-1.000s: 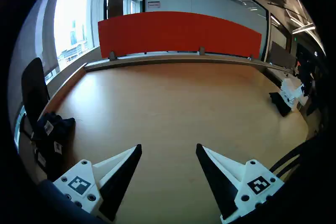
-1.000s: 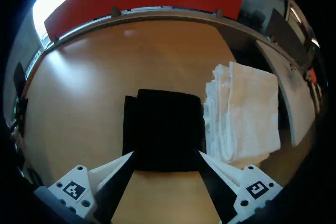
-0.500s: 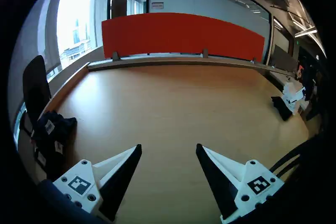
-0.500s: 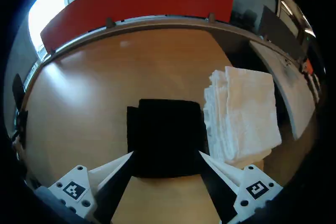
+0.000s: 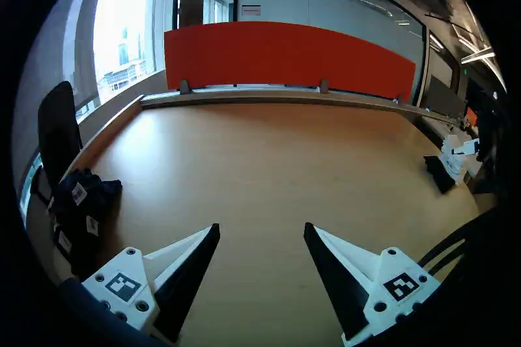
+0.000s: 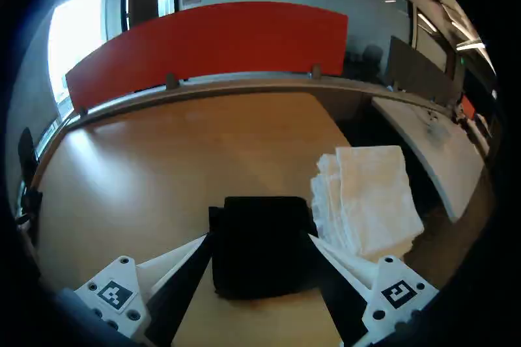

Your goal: Fold towel

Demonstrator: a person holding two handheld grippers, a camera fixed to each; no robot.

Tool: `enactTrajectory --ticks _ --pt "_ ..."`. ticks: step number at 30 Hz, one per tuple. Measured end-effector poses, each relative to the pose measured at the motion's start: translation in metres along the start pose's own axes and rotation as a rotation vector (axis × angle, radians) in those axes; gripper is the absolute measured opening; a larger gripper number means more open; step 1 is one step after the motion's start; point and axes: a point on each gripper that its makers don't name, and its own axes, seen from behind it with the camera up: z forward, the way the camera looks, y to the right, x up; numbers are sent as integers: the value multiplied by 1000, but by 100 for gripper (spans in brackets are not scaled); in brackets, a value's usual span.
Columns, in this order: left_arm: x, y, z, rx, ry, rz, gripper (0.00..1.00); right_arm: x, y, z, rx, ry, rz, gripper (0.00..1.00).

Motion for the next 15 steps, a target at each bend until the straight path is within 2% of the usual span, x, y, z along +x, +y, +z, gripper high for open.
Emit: enactTrajectory --ticks 6,12,15 --pt "1 -1 0 1 1 -2 96 28 -9 -12 12 150 5 100" --pt "2 -1 -1 3 0 -5 96 39 -10 -15 -6 220 11 100" --pt "3 -1 -1 3 2 -3 96 49 -13 -21 -11 277 -4 100"
